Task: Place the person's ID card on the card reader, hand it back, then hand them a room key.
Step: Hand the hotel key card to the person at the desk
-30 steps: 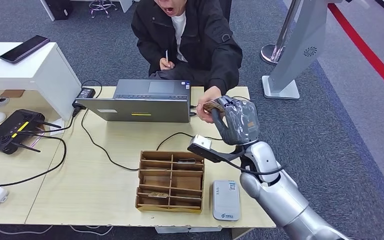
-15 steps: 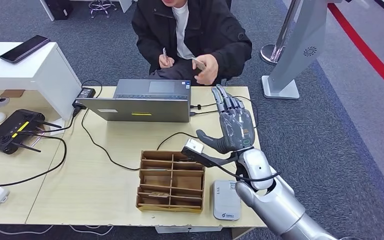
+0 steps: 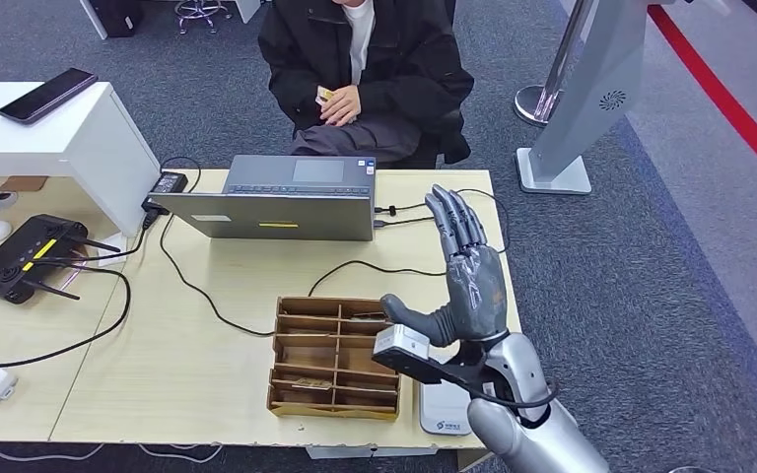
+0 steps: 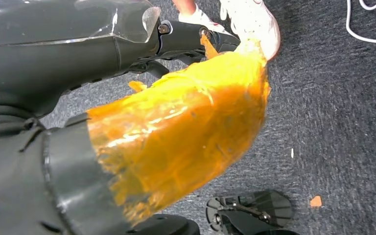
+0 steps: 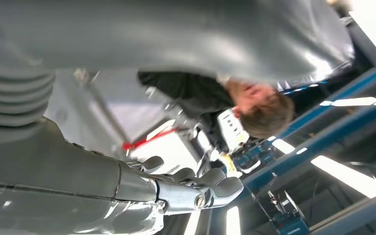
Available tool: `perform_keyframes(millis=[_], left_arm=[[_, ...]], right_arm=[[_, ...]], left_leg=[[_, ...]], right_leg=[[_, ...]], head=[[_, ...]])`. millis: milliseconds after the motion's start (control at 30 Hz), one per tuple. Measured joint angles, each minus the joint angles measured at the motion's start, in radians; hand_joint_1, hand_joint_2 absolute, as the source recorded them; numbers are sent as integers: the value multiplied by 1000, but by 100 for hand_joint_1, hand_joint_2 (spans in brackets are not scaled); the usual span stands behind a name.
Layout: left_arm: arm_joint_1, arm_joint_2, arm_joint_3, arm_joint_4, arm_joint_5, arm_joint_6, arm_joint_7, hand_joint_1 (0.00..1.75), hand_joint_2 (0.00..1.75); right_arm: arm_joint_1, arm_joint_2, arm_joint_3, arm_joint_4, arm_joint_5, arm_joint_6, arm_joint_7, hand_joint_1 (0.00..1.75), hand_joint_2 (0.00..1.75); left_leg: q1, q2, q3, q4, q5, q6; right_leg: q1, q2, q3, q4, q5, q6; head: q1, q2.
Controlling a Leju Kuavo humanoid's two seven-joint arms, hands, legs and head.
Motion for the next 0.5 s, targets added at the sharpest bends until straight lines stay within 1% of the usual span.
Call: perform_keyframes(millis=[267,367,500], left_arm=[[1,-2,0,0,27,12,-10,0,0],[1,-3,0,0,35,17,-15,0,0],[2,-3,0,0,43,21,-19,0,0]], right_arm=[[120,11,-4,-138,-252,-12,-170,0,0],[156,13,-6,-180,-358,13,-231,0,0],[204,17,-10,-238,-533,71,-312,0,0]], left_leg=[[0,0,0,0,0,0],[0,0,0,0,0,0],[0,0,0,0,0,0]], right_leg=[[0,0,0,0,0,0],[0,0,0,0,0,0],[0,0,0,0,0,0]], head=[[0,0],[0,0],[0,0]])
